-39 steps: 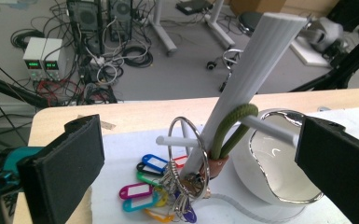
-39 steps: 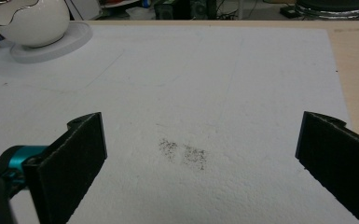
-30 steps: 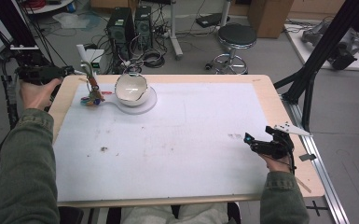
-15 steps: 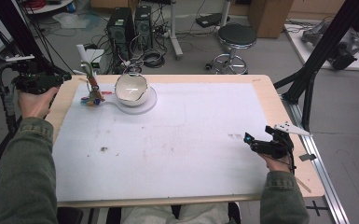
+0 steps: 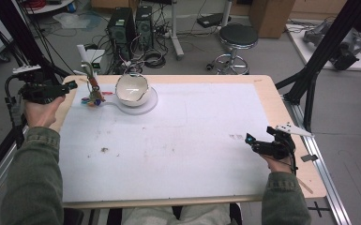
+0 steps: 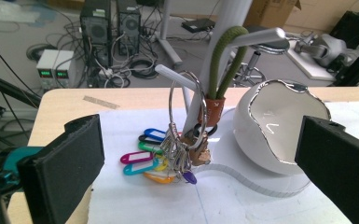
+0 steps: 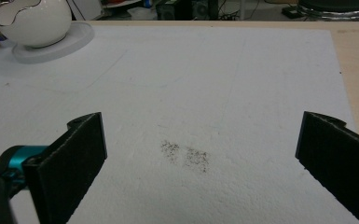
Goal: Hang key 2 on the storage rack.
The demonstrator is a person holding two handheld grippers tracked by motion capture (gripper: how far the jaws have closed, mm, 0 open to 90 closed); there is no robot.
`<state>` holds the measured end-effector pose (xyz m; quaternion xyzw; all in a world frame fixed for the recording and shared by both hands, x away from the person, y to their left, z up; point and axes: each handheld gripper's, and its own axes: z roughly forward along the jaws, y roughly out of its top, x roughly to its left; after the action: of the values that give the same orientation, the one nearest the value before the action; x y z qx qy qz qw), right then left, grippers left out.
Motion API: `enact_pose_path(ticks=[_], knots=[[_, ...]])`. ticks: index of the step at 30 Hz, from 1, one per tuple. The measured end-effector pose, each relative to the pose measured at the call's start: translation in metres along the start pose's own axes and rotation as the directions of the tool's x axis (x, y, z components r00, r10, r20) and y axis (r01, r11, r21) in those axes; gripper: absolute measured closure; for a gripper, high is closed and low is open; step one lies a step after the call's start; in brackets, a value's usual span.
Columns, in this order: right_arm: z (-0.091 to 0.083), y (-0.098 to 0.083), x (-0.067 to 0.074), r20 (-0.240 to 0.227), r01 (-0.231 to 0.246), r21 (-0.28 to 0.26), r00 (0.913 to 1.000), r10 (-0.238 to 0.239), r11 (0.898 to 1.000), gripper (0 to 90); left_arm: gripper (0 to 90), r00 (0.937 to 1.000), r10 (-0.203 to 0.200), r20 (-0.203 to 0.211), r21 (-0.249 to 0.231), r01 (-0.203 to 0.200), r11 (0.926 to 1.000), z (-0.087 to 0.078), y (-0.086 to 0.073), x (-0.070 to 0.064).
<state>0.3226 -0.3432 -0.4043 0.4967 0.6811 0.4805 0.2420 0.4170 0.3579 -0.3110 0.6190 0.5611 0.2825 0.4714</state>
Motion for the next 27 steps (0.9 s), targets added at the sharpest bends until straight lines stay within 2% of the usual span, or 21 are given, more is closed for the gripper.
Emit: enact_pose_path(ticks=[5,12,19,24,27], knots=[[0.000,0.000,0.000,-0.001,-0.003,0.000,1.0000,0.003,1.000,0.7,1.7,0.9997,0.026,0.001,-0.005,-0.026,0.9996,-0.003,-0.008,-0.006],[0.000,0.000,0.000,0.000,-0.006,0.000,1.0000,0.006,1.000,0.7,1.7,0.9996,0.029,0.003,0.002,-0.029,0.9996,-0.009,-0.018,-0.006],[0.001,0.000,0.001,-0.002,0.004,0.001,1.0000,-0.004,1.000,0.7,1.7,0.9987,0.049,-0.017,-0.002,-0.049,0.9988,-0.017,-0.026,-0.009],[0.000,0.000,0.000,-0.001,0.001,-0.001,1.0000,-0.001,1.000,0.7,1.7,0.9959,0.089,-0.017,0.013,-0.089,0.9960,-0.017,-0.041,-0.014],[0.001,0.000,0.001,-0.002,0.003,0.000,1.0000,-0.003,1.000,0.7,1.7,0.9965,0.083,-0.009,0.017,-0.083,0.9964,-0.016,-0.052,-0.016]])
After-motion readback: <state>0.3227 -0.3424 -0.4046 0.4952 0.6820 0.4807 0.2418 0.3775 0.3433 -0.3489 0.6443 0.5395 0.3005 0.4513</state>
